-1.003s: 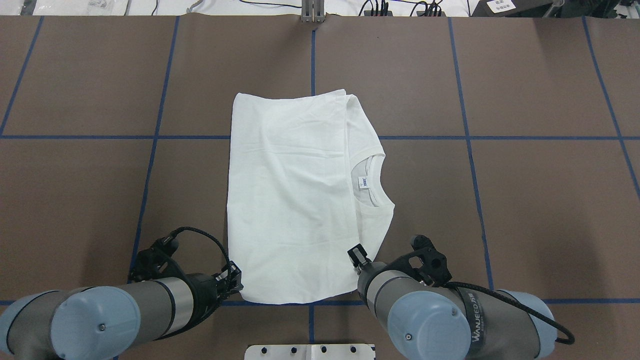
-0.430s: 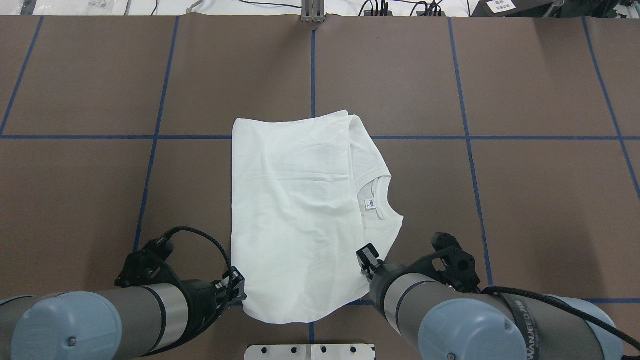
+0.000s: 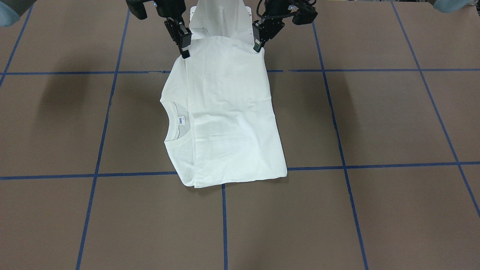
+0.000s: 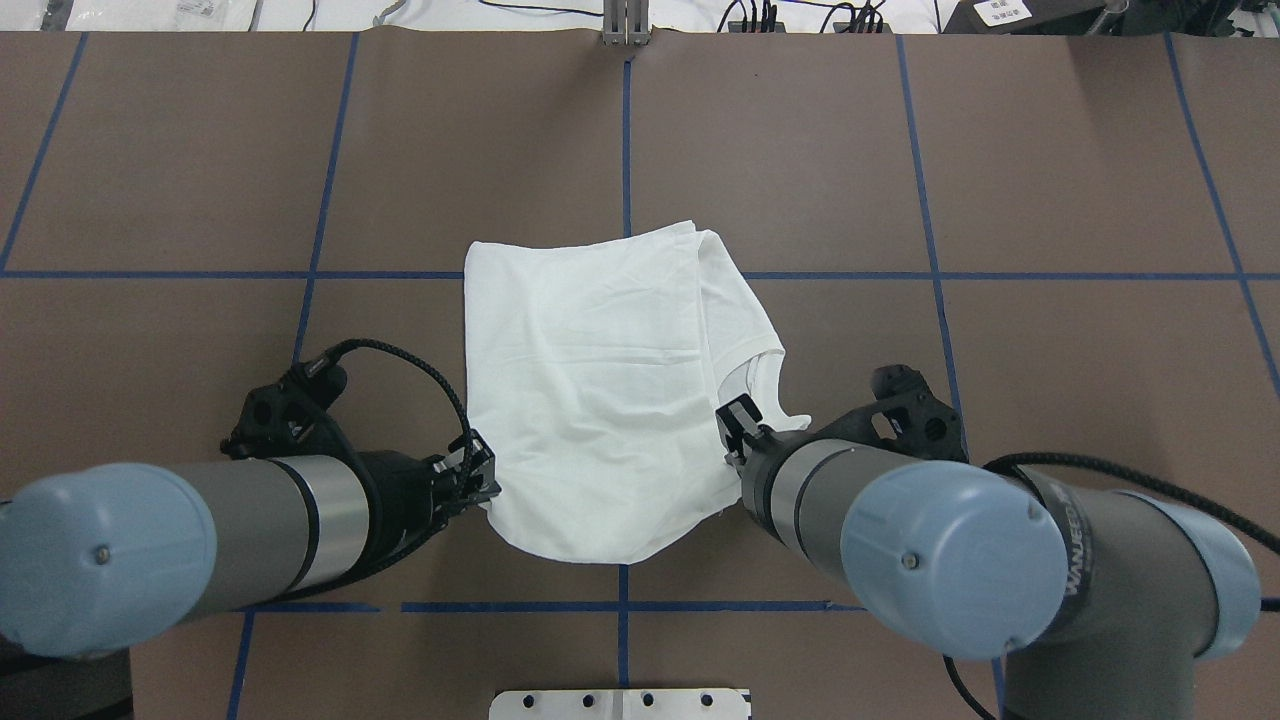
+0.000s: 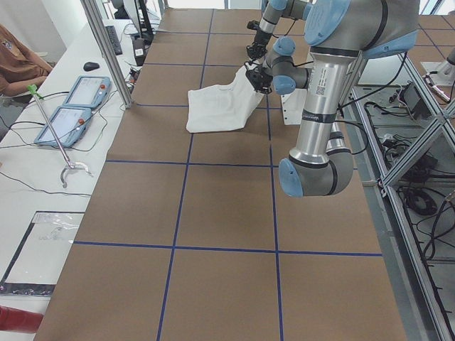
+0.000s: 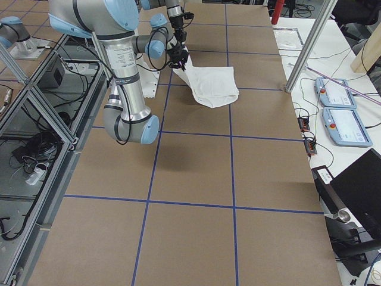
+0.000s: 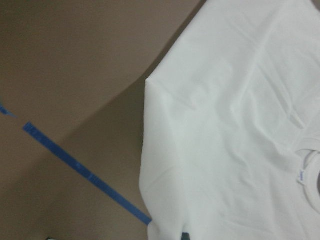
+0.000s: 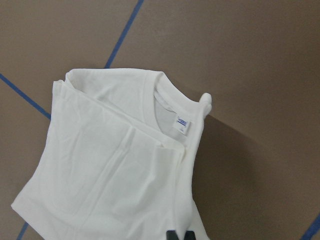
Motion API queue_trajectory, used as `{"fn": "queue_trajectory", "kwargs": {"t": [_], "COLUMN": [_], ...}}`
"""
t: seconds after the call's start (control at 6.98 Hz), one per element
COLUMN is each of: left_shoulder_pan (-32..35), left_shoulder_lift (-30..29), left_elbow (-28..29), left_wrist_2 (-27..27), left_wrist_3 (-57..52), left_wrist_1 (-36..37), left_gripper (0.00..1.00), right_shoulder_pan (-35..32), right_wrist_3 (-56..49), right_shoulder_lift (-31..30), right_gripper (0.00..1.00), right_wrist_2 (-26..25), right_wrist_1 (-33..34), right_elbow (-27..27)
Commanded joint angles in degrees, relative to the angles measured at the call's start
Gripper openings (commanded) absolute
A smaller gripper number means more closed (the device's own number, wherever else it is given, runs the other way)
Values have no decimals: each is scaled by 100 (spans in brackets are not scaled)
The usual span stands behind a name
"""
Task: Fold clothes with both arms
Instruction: 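Grasp the near edge with both grippers and fold it away from the robot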
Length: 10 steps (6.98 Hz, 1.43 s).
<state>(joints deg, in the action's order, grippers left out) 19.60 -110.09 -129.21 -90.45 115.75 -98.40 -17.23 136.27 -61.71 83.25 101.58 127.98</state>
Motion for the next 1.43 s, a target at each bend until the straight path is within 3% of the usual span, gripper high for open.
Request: {"fn": "queue_trajectory", "kwargs": {"t": [0.0,0.29,0.43,0.72,1.0,1.15,1.29], "left_shoulder_pan": [1096,1615,1739,1906,2109,2275,2442], "left_shoulder_lift": [-591,-881,-1040,-1146,-1472,-1472,-1472], "left_elbow": [797,1544,2227,3502,4568,5033,5290], "left_wrist_2": [-666,-667,-667,-658,-640,-632,-623], "left_wrist_3": [-823,-1439,-1641,-1643,-1687,-2105,-2353], "left_wrist_1": [76,-38,-526,-1974,-2638,-3040,-3401], "left_gripper": [0,0,0,0,0,33,99], "right_shoulder_pan": [-1155,-1719,-1818,-1862,-1942,-2003,-2212], "right_wrist_3": [-895,-1505,-1715,-1875,-2016,-2382,-3038], "right_shoulder_lift": [710,1290,1519,1706,1785,1812,1812], "right_gripper": [0,0,0,0,3,99,100], "right_wrist_2": [812,1270,1342,1369,1474,1466,1500], "right_wrist_1": [-50,-950,-1443,-1981,-2569,-3121,-3344], "right_elbow": [-955,-2594,-3377,-4191,-4788,-5279,-5510]}}
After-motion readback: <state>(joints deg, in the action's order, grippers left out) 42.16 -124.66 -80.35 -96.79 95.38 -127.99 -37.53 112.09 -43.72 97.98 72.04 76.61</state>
